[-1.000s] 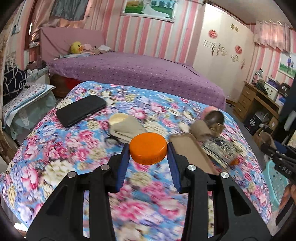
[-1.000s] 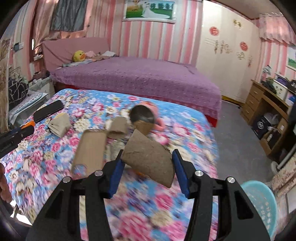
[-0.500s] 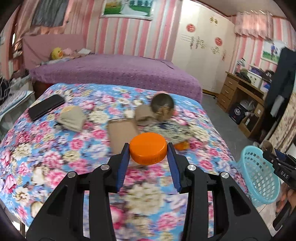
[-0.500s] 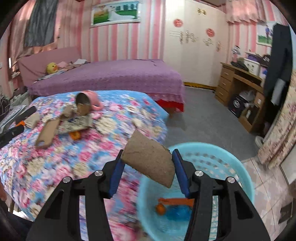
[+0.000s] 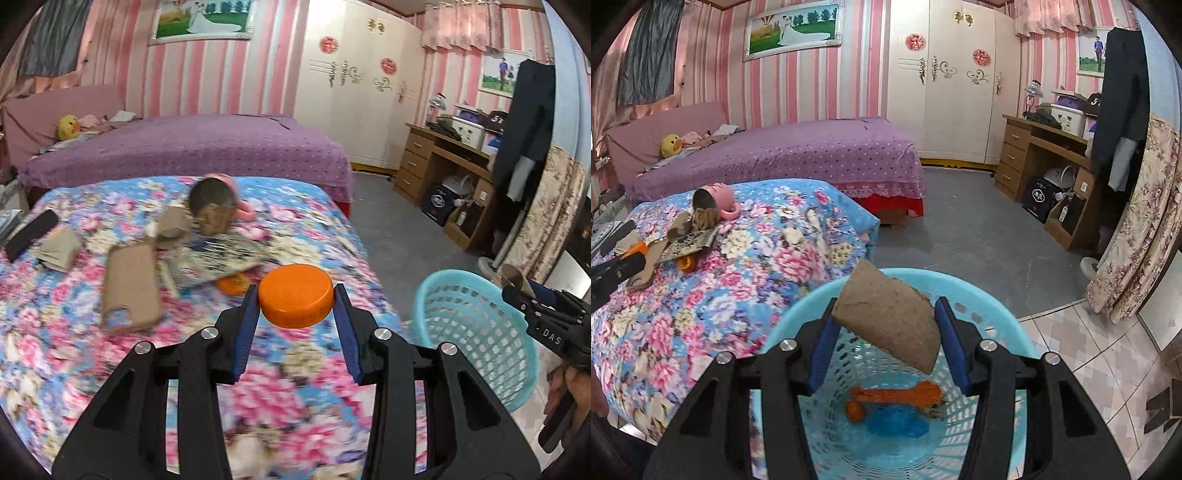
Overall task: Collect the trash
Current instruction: 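Carry both items to the blue basket while the left tool releases the jar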
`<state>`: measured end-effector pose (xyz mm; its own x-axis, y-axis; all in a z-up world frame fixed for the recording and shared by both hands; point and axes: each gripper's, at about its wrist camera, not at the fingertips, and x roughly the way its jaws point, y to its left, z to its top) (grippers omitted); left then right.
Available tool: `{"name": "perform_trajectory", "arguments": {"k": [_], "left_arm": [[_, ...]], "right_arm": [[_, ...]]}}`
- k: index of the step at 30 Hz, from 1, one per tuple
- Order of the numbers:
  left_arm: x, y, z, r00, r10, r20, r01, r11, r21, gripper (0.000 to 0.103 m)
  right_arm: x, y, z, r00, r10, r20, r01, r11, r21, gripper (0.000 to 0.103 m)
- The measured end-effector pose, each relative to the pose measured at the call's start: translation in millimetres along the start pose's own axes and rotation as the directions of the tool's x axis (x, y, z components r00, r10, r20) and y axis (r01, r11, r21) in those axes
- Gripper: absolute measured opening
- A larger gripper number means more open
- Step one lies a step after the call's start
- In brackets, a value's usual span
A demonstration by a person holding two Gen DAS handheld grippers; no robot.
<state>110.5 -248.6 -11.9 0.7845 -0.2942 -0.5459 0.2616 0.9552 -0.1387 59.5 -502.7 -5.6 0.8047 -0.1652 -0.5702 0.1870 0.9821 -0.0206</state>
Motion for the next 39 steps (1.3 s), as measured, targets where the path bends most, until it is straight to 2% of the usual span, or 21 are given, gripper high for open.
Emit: {"name": "perform_trajectory", "arguments": {"k": [8, 13, 16, 23, 25, 28, 32, 35, 39], "left_arm": [[28.0, -51.5, -13.5, 0.995, -0.094, -0.023, 0.095, 0.995, 0.038, 0.039], [44.6, -85.6, -20.5, 0.987, -0.158, -0.035, 0.16, 0.986, 0.053, 0.039], [53.5, -104.0, -21.5, 0.982, -0.184, -0.046, 0.187, 0.98, 0.071, 0.039], [56.4, -143.6, -23.7, 0.969, -0.241, -0.046, 0.245, 0.959, 0.143, 0.04], [58.5, -149.3, -24.6, 0.968, -0.243, -0.057, 0.249, 0.955, 0.161, 0.047], [57.6, -145.5, -24.6, 0.974, -0.218, -0.053, 0.224, 0.959, 0.175, 0.076], [54.5, -126.6, -22.8, 0.987, -0.16, -0.019, 0.161, 0.971, 0.177, 0.084], [50.9, -113.1, -22.0, 0.994, -0.107, 0.01, 0.104, 0.98, 0.172, 0.095], [45.4, -93.2, -22.5, 0.997, -0.079, 0.024, 0.075, 0.986, 0.149, 0.097]], "right_arm": [[0.2, -42.6, -11.9, 0.999, -0.054, -0.003, 0.054, 0.998, 0.027, 0.052], [-4.2, -73.1, -19.0, 0.997, -0.077, 0.019, 0.075, 0.993, 0.094, 0.052], [-5.0, -81.6, -22.4, 0.994, -0.108, 0.025, 0.105, 0.989, 0.109, 0.052], [-1.5, -94.1, -25.4, 0.993, -0.116, 0.026, 0.11, 0.981, 0.161, 0.051], [-0.4, -94.2, -25.8, 0.993, -0.119, 0.024, 0.113, 0.981, 0.161, 0.051], [1.0, -91.6, -26.3, 0.992, -0.121, 0.022, 0.116, 0.981, 0.155, 0.051], [-0.9, -89.1, -26.9, 0.992, -0.122, 0.026, 0.116, 0.981, 0.155, 0.052], [-1.2, -86.1, -26.5, 0.992, -0.123, 0.028, 0.118, 0.981, 0.151, 0.052], [-1.0, -79.9, -24.9, 0.993, -0.109, 0.037, 0.102, 0.982, 0.156, 0.052]]}}
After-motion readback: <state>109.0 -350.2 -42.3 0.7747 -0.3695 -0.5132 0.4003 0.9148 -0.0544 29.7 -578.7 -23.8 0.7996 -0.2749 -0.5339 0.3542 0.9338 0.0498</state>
